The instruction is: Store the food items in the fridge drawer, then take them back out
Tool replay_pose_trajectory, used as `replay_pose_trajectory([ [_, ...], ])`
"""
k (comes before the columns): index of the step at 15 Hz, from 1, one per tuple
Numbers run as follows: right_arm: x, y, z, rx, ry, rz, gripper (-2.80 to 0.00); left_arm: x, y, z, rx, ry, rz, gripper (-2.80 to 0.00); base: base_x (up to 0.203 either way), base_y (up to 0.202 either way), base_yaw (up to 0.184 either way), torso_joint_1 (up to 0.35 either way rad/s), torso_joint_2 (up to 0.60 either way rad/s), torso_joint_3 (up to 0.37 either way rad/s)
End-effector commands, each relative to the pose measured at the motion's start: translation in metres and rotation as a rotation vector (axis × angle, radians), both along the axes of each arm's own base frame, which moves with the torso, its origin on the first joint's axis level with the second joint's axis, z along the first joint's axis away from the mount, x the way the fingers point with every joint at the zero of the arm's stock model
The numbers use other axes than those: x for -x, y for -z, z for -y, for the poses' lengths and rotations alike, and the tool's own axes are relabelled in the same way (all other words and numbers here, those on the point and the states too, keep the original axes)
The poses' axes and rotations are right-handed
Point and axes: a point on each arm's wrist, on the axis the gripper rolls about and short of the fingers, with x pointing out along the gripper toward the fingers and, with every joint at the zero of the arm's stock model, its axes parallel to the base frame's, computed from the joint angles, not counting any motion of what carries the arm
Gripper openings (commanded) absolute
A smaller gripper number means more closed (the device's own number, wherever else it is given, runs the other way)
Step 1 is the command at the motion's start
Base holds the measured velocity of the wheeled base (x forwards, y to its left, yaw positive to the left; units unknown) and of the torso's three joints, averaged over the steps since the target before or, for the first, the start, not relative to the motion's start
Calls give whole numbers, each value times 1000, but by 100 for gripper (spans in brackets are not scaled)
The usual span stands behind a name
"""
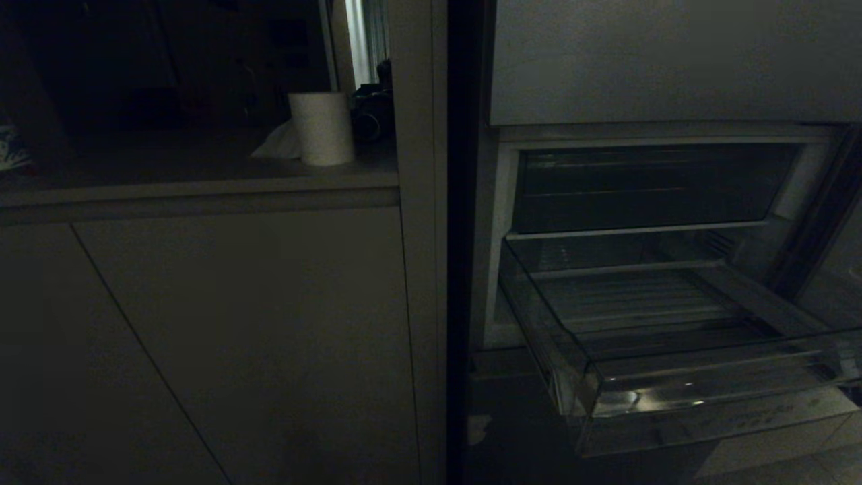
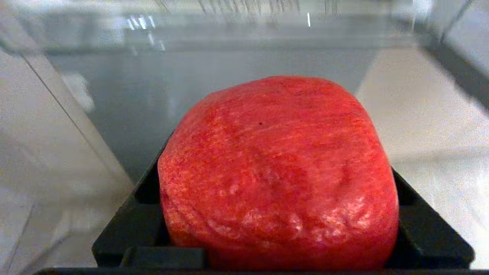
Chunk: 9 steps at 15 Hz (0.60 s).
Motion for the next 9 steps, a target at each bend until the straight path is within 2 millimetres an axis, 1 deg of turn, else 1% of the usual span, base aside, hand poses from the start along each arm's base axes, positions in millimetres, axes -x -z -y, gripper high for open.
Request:
replay_pose_trajectory([
  [1, 6, 4, 0, 1, -14, 64, -280, 0, 0, 0, 0, -1, 0, -280, 0, 0, 0, 0, 0, 0],
  [8, 6, 4, 0, -12, -11, 64, -280, 0, 0, 0, 0, -1, 0, -280, 0, 0, 0, 0, 0, 0],
  [9, 6, 4, 0, -12, -11, 64, -280, 0, 0, 0, 0, -1, 0, -280, 3, 8, -106, -1, 1, -1],
])
